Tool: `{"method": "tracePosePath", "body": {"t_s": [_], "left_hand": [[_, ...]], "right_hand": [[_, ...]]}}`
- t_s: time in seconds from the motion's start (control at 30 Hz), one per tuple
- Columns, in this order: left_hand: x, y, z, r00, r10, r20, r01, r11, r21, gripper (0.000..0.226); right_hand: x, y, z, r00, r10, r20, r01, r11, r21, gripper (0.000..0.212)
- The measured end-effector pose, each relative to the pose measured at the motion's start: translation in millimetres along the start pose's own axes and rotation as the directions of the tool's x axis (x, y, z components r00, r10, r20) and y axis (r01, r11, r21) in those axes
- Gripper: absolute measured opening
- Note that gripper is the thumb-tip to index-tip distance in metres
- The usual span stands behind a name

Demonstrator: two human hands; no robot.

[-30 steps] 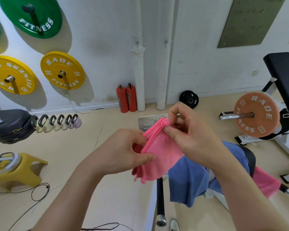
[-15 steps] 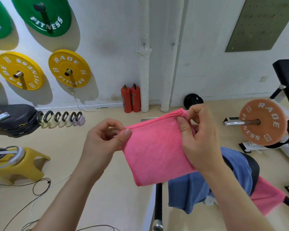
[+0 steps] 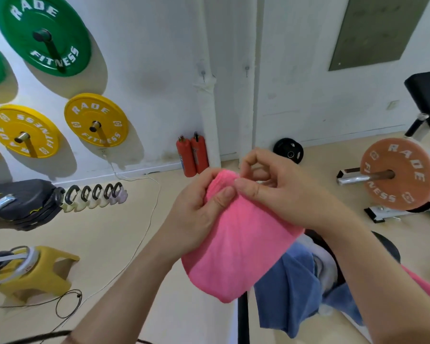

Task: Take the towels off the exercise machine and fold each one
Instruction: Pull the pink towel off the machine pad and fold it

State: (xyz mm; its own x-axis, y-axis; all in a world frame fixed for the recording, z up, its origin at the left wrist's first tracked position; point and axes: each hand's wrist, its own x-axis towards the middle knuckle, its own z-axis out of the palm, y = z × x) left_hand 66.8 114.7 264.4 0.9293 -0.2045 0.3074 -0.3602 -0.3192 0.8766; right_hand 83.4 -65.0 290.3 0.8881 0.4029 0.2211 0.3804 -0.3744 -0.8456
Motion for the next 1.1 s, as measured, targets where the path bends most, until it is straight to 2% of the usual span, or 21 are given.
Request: {"method": "tracePosePath", "body": {"t_s": [0.1,0.2,0.3,0.4,0.47,0.6,0.7,0.77,0.8,0.83,0.87,0.93,0.97,1.0,1.03,1.1], "left_hand": [[8,-9,-21,0.994,-0.013,-0.109,0.005,0.998,-0.065,0.014],[10,-20,-50,0.990,-0.026,-0.140,0.010,0.994,-0.109,0.011],[4,-37,-90,0.992,-0.053,-0.113,0.034,0.987,-0.159,0.013],[-3,-64,-138,0.993,-0.062,-0.096,0.040,0.975,-0.219,0.011],[-8,-81,-170,0.986,-0.081,-0.146,0.042,0.968,-0.248,0.010],[-19,-96,-219,0.953,-0.077,-0.293,0.018,0.980,-0.197,0.013],[-23,-91,-249,0.938,0.000,-0.347,-0.030,0.996,-0.081,0.023],[-18,-87,-265,0.913,0.007,-0.407,-0.031,0.998,-0.052,0.020],[-14,-85,-271,0.895,-0.006,-0.447,-0.026,0.997,-0.066,0.018],[-9,-83,-275,0.875,-0.027,-0.484,-0.021,0.995,-0.094,0.018],[-4,-82,-278,0.854,-0.050,-0.517,-0.019,0.992,-0.127,0.018],[6,-82,-278,0.822,-0.099,-0.561,-0.011,0.982,-0.189,0.018],[12,-82,-278,0.811,-0.119,-0.573,-0.002,0.978,-0.206,0.018],[18,-83,-278,0.803,-0.128,-0.583,0.007,0.979,-0.205,0.018],[25,-85,-279,0.797,-0.126,-0.591,0.019,0.983,-0.184,0.017],[41,-91,-285,0.795,-0.077,-0.601,0.025,0.995,-0.096,0.013]], "right_hand": [[-4,10,-8,0.991,0.103,0.082,-0.112,0.988,0.105,0.029],[0,6,2,0.982,0.132,0.138,-0.153,0.976,0.153,0.030],[14,-8,30,0.978,0.157,0.135,-0.149,0.987,-0.062,0.020],[27,-30,67,0.981,0.170,0.091,-0.141,0.955,-0.261,0.014],[36,-53,96,0.991,0.125,0.053,-0.107,0.959,-0.263,0.010],[63,-93,153,0.997,0.066,0.041,-0.054,0.967,-0.250,0.032],[90,-104,186,0.995,0.091,-0.029,-0.093,0.994,-0.052,0.041],[111,-103,205,0.986,0.134,-0.099,-0.098,0.947,0.306,0.030],[122,-101,214,0.975,0.189,-0.116,-0.101,0.843,0.528,0.027],[132,-99,222,0.964,0.247,-0.100,-0.104,0.694,0.712,0.029],[141,-97,230,0.958,0.280,-0.057,-0.110,0.546,0.831,0.037],[152,-92,244,0.959,0.271,0.078,-0.172,0.342,0.924,0.054],[155,-89,251,0.958,0.247,0.148,-0.222,0.305,0.926,0.059],[159,-87,257,0.954,0.224,0.199,-0.264,0.312,0.913,0.060],[163,-84,262,0.951,0.226,0.210,-0.283,0.369,0.885,0.058],[174,-78,265,0.955,0.286,0.084,-0.241,0.574,0.783,0.049]]}}
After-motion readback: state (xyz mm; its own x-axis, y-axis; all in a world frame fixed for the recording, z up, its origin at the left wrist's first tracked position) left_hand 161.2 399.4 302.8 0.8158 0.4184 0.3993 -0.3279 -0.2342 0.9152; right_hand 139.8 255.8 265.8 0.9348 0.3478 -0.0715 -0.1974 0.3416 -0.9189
